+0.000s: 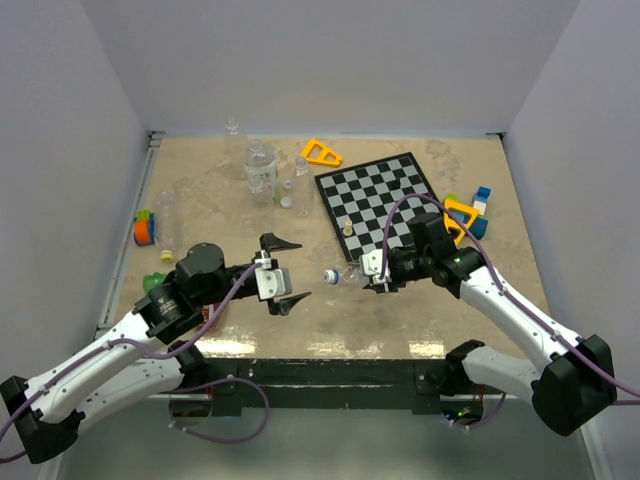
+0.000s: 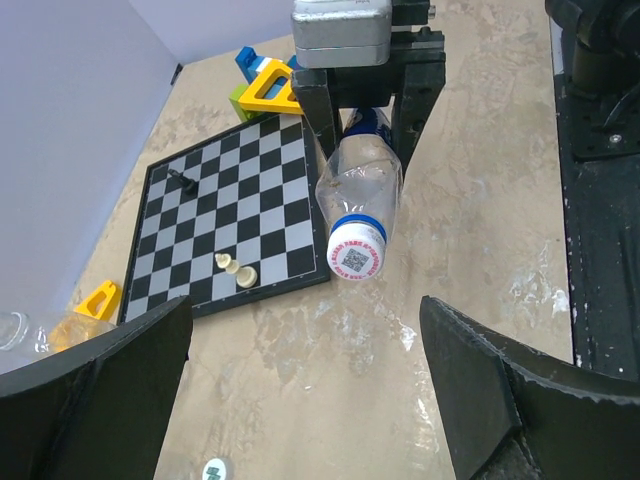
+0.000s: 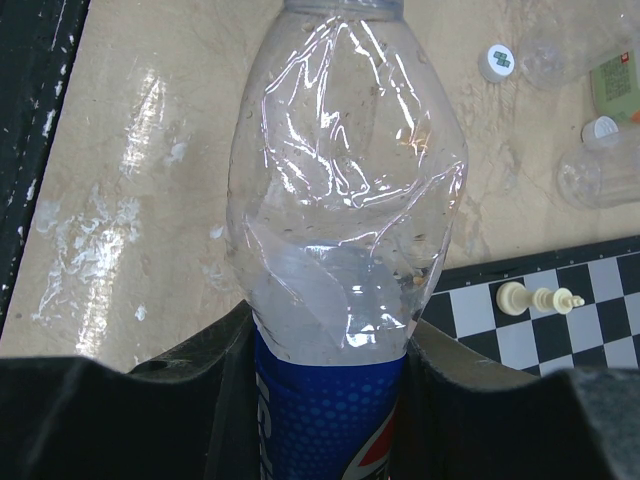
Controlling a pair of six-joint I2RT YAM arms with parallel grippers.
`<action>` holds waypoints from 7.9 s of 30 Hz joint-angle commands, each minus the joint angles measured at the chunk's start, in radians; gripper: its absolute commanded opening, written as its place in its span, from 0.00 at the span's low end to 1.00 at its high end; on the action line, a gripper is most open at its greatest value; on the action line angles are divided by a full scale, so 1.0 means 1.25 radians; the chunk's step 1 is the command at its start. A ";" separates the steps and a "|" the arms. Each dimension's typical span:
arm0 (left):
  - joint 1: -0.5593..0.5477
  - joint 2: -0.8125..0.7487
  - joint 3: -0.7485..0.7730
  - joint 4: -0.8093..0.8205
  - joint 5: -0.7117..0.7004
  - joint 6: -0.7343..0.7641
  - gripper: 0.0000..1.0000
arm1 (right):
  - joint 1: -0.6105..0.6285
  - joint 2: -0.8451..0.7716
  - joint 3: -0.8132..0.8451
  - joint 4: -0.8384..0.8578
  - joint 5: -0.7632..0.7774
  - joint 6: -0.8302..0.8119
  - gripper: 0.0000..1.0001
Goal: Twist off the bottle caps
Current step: Unscrew the bottle cap from the plastic bottle, then place the bottle cap at the center of the board, then place the plastic bottle at the center of the board.
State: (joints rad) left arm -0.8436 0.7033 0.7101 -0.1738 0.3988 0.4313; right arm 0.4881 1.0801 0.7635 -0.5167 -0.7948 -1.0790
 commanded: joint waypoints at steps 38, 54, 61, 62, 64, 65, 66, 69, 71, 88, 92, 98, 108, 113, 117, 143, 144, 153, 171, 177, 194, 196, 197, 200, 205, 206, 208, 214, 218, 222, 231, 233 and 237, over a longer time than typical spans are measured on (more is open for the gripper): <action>0.000 0.165 0.014 0.160 0.150 0.065 0.84 | 0.000 0.000 0.006 -0.006 -0.002 -0.009 0.16; -0.001 0.233 0.036 0.148 0.179 0.044 0.50 | 0.000 0.004 0.006 -0.006 -0.002 -0.009 0.16; -0.001 0.242 0.054 0.141 0.191 0.011 0.24 | -0.001 0.001 0.006 -0.006 -0.002 -0.009 0.16; -0.001 0.240 0.055 0.141 0.194 -0.001 0.18 | -0.001 0.001 0.006 -0.006 -0.002 -0.011 0.16; -0.001 0.233 0.060 0.141 0.194 -0.044 0.09 | 0.000 0.001 0.006 -0.006 -0.002 -0.009 0.16; -0.001 0.227 0.061 0.143 0.188 -0.069 0.05 | -0.001 -0.001 0.006 -0.006 -0.002 -0.009 0.16; -0.001 0.222 0.060 0.144 0.182 -0.105 0.00 | -0.001 0.000 0.006 -0.006 -0.002 -0.009 0.16; -0.001 0.200 0.061 0.152 0.130 -0.293 0.00 | -0.001 0.000 0.006 -0.006 -0.002 -0.009 0.16; -0.001 0.195 0.069 0.140 0.069 -0.431 0.00 | -0.001 -0.001 0.006 -0.005 -0.002 -0.011 0.16; 0.018 0.132 0.117 -0.019 -0.179 -1.091 0.00 | 0.000 -0.001 0.006 -0.008 -0.002 -0.009 0.16; 0.026 0.147 0.130 -0.063 -0.174 -1.173 0.00 | -0.001 -0.004 0.006 -0.006 -0.001 -0.009 0.16; 0.039 0.159 0.125 -0.084 -0.173 -1.204 0.00 | -0.001 -0.008 0.005 -0.008 -0.001 -0.011 0.16; 0.081 0.138 0.108 -0.090 -0.188 -1.203 0.00 | 0.000 -0.009 0.005 -0.006 0.000 -0.011 0.16; 0.087 0.133 0.102 -0.097 -0.205 -1.186 0.00 | 0.000 -0.008 0.005 -0.006 0.000 -0.011 0.16; 0.090 0.132 0.095 -0.098 -0.207 -1.179 0.00 | 0.000 -0.008 0.005 -0.006 0.000 -0.012 0.16; 0.093 0.145 -0.037 0.017 -0.233 -0.793 0.00 | -0.003 -0.019 0.030 0.043 0.005 0.085 0.16; 0.093 0.166 -0.042 0.038 -0.222 -0.792 0.00 | -0.008 -0.022 0.033 0.059 0.010 0.111 0.16; 0.004 0.423 0.023 0.172 -0.239 -0.821 0.00 | -0.250 -0.072 0.065 0.240 -0.034 0.442 0.15; -0.140 0.972 0.413 0.199 -0.315 -0.871 0.02 | -0.524 -0.132 0.021 0.396 0.001 0.663 0.15; -0.144 1.052 0.481 0.181 -0.317 -0.864 0.19 | -0.524 -0.134 0.008 0.395 -0.013 0.664 0.15; -0.144 0.774 0.290 0.194 -0.330 -0.829 0.63 | -0.525 -0.120 0.003 0.375 -0.089 0.617 0.16; -0.144 0.646 0.204 0.220 -0.335 -0.816 0.63 | -0.524 -0.124 0.003 0.366 -0.113 0.596 0.16; -0.144 0.595 0.160 0.230 -0.333 -0.803 0.63 | -0.525 -0.129 0.002 0.362 -0.130 0.582 0.16; -0.144 0.433 0.054 0.243 -0.342 -0.761 0.64 | -0.522 -0.124 0.005 0.323 -0.192 0.528 0.16; -0.141 0.226 -0.090 0.307 -0.352 -0.679 0.89 | -0.464 -0.078 0.043 0.225 -0.267 0.418 0.15; -0.140 0.195 -0.115 0.334 -0.344 -0.662 0.97 | -0.435 -0.070 0.047 0.223 -0.256 0.417 0.15; -0.139 0.142 -0.175 0.413 -0.327 -0.649 1.00 | -0.365 -0.062 0.046 0.244 -0.220 0.440 0.15; -0.136 0.096 -0.259 0.523 -0.288 -0.640 1.00 | -0.263 -0.026 0.049 0.288 -0.186 0.484 0.15; -0.137 0.144 -0.264 0.565 -0.243 -0.660 1.00 | -0.224 -0.004 0.053 0.319 -0.188 0.524 0.15; -0.141 0.199 -0.274 0.648 -0.227 -0.676 1.00 | -0.214 0.008 0.043 0.360 -0.216 0.583 0.16; -0.150 0.337 -0.255 0.817 -0.228 -0.692 1.00 | -0.215 -0.012 -0.006 0.503 -0.221 0.762 0.16; -0.152 0.358 -0.247 0.837 -0.234 -0.697 1.00 | -0.215 -0.012 -0.016 0.532 -0.212 0.807 0.16; -0.160 0.390 -0.240 0.867 -0.258 -0.701 0.99 | -0.215 -0.012 -0.027 0.569 -0.204 0.857 0.16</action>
State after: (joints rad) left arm -1.0279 1.1671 0.3775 0.7639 0.0982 -0.4316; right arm 0.2176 1.0840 0.7444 0.0856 -1.0485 -0.1265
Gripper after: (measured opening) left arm 0.995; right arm 0.417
